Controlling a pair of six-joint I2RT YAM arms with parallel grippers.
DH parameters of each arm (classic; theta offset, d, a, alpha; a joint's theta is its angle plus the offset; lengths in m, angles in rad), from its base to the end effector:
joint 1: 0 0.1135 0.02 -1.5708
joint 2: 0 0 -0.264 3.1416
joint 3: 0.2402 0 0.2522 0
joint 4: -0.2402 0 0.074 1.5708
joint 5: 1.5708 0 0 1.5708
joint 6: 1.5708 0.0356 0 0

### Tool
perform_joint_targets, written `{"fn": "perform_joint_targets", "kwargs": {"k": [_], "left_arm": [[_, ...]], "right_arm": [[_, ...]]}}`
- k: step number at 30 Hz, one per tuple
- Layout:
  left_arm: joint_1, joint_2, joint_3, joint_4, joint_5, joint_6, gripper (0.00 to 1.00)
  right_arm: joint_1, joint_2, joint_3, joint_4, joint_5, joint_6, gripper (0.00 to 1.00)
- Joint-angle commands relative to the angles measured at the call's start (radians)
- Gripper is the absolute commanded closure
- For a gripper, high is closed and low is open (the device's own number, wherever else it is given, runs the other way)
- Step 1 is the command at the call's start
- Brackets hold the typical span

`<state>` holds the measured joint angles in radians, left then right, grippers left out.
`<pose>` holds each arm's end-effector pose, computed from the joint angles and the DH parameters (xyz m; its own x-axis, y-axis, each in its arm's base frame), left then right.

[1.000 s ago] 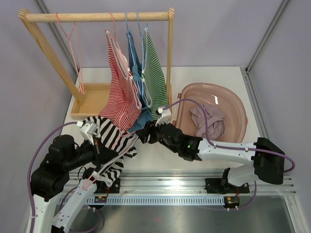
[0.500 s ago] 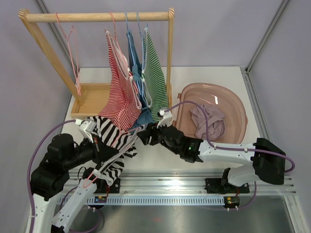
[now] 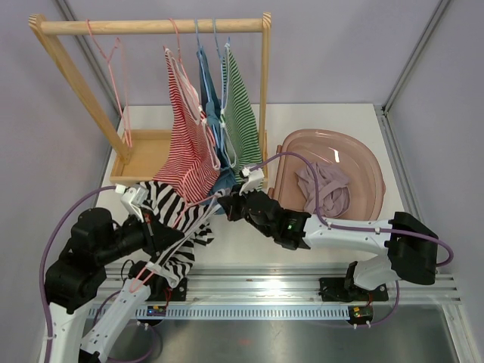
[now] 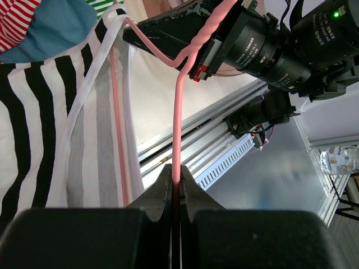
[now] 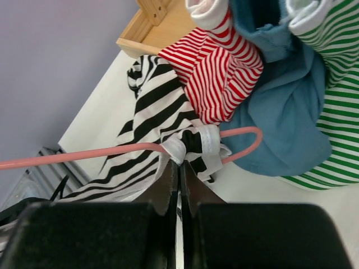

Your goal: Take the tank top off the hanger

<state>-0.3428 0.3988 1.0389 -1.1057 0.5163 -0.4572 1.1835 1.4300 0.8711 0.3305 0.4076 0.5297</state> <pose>0.0234 -0.0270 0.3633 -0.6918 -0.1607 -0.7039 0.4484 0.6685 -0.5933 0.1363 0.2969 0.2717 -0.4296 0.1749 -0.8859 -0.5645 0.7137 0.4147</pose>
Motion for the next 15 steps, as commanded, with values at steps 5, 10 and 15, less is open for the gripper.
{"fn": "perform_joint_targets", "kwargs": {"k": [5, 10, 15], "left_arm": [[-0.002, 0.017, 0.078, 0.003, 0.04, 0.061, 1.0], [-0.004, 0.014, 0.087, 0.013, 0.135, 0.081, 1.0], [-0.004, 0.002, 0.113, 0.055, 0.179, 0.069, 1.0]], "right_arm": [[-0.054, -0.059, 0.058, -0.143, 0.174, -0.013, 1.0], [-0.125, -0.072, 0.088, -0.235, 0.18, -0.017, 1.0], [-0.148, -0.089, 0.104, -0.29, 0.168, -0.017, 1.0]]}}
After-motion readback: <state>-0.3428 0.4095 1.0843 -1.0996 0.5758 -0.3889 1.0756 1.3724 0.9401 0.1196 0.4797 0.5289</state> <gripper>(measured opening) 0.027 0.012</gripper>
